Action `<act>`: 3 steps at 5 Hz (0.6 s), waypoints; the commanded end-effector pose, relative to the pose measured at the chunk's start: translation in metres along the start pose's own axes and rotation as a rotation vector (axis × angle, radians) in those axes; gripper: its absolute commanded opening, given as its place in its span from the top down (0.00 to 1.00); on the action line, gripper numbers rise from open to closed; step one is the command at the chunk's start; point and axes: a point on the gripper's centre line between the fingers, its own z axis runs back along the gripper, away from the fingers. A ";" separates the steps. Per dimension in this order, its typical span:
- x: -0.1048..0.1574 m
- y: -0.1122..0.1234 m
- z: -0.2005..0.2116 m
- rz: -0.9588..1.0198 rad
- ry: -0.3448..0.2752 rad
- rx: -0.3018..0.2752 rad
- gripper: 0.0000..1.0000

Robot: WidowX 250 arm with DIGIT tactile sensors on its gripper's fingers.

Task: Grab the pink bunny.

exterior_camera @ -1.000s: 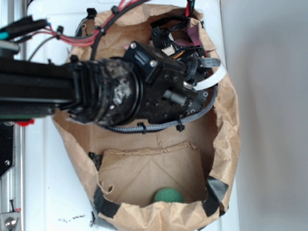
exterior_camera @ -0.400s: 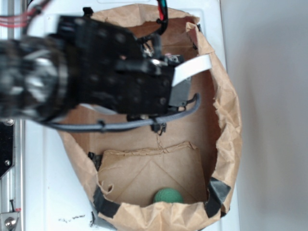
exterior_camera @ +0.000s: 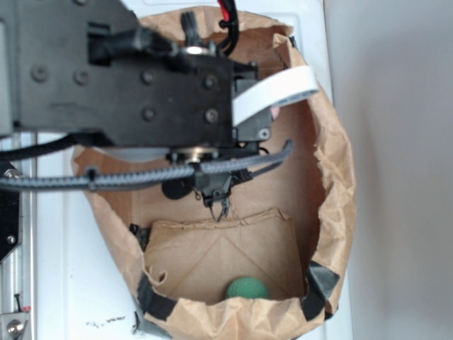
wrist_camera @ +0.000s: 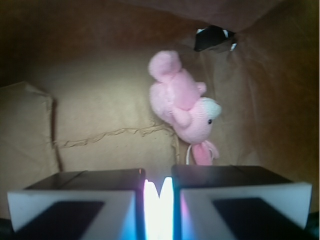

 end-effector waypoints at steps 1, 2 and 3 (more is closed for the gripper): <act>0.020 0.011 0.027 0.027 -0.073 -0.024 1.00; 0.030 0.017 0.007 0.055 -0.095 0.031 0.00; 0.039 0.022 -0.009 0.063 -0.126 0.066 0.00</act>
